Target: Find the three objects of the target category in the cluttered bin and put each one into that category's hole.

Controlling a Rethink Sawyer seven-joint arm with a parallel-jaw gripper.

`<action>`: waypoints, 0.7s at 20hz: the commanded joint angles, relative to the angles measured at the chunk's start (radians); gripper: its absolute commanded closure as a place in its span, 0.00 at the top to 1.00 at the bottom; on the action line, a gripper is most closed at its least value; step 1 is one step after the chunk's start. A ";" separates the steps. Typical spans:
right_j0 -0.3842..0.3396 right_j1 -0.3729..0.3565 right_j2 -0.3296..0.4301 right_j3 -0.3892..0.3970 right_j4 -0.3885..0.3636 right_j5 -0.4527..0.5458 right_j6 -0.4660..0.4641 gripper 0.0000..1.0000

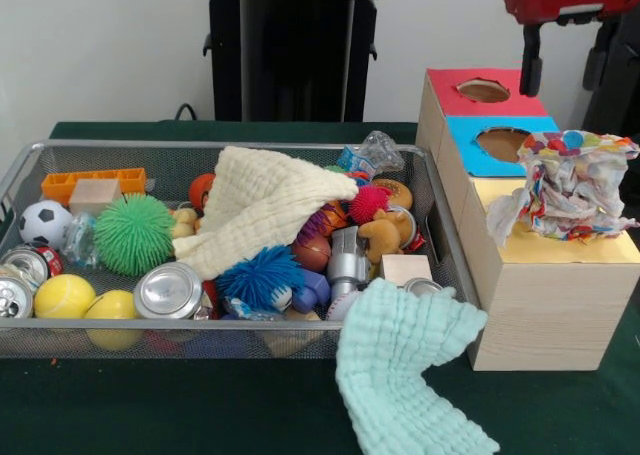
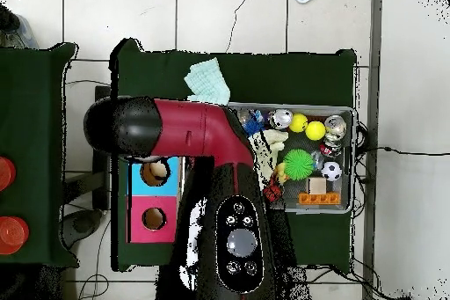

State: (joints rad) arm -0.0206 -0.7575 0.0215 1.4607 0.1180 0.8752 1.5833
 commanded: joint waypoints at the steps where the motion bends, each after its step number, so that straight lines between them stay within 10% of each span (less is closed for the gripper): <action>1: 0.003 0.005 0.063 0.043 0.027 0.078 0.139 1.00; 2: 0.004 0.001 0.061 0.051 0.031 0.039 0.146 1.00; 3: 0.001 -0.003 0.067 0.061 0.039 0.001 0.144 0.00; 14: 0.012 0.002 0.058 0.081 0.052 -0.091 0.174 0.00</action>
State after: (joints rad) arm -0.0080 -0.7741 0.0217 1.4610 0.1365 0.8218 1.5833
